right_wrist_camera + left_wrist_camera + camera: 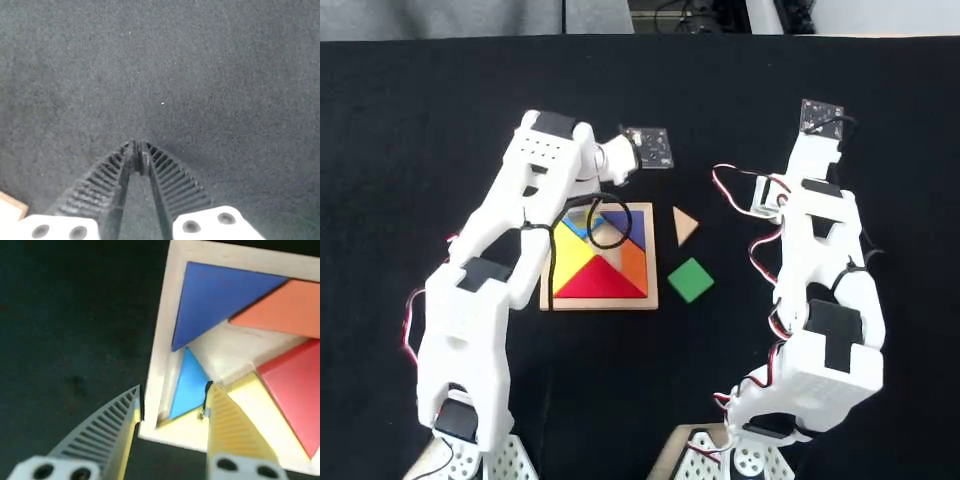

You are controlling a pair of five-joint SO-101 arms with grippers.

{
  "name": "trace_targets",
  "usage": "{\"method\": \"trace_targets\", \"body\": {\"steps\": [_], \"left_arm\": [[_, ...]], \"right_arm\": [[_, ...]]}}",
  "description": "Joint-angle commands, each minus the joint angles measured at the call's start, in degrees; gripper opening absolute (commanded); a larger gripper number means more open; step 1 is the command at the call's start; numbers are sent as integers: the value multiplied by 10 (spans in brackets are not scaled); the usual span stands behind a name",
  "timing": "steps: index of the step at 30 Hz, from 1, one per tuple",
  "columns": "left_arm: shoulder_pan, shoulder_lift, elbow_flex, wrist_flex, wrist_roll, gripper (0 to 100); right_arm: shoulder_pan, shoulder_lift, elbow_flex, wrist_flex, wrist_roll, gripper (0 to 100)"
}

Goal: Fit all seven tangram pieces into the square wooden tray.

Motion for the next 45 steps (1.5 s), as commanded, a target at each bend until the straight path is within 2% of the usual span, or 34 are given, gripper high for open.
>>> {"method": "trace_targets", "body": {"steps": [1, 13, 18, 28, 32, 37, 39, 42, 45], "left_arm": [[14, 30, -47, 2, 7, 213], [-15, 81, -104, 12, 5, 213], [-10, 81, -142, 75, 4, 213], [0, 80, -225, 135, 11, 213], [5, 60, -356, 230, 67, 212], [-36, 10, -438, 236, 215, 212], [-58, -22, -416, 237, 264, 212], [-85, -102, -318, 238, 320, 212], [-95, -214, -162, 237, 323, 181]], "right_arm": [[2, -4, -30, 0, 2, 11], [2, -4, -31, 0, 2, 11], [2, -4, -31, 0, 2, 11], [2, -4, -31, 0, 2, 11], [2, -4, -31, 0, 2, 11], [2, -4, -30, 2, 2, 11], [1, -4, -29, 4, 2, 11], [-14, -7, -22, 4, 4, 11], [-24, -9, -17, 3, 32, 11]]}}
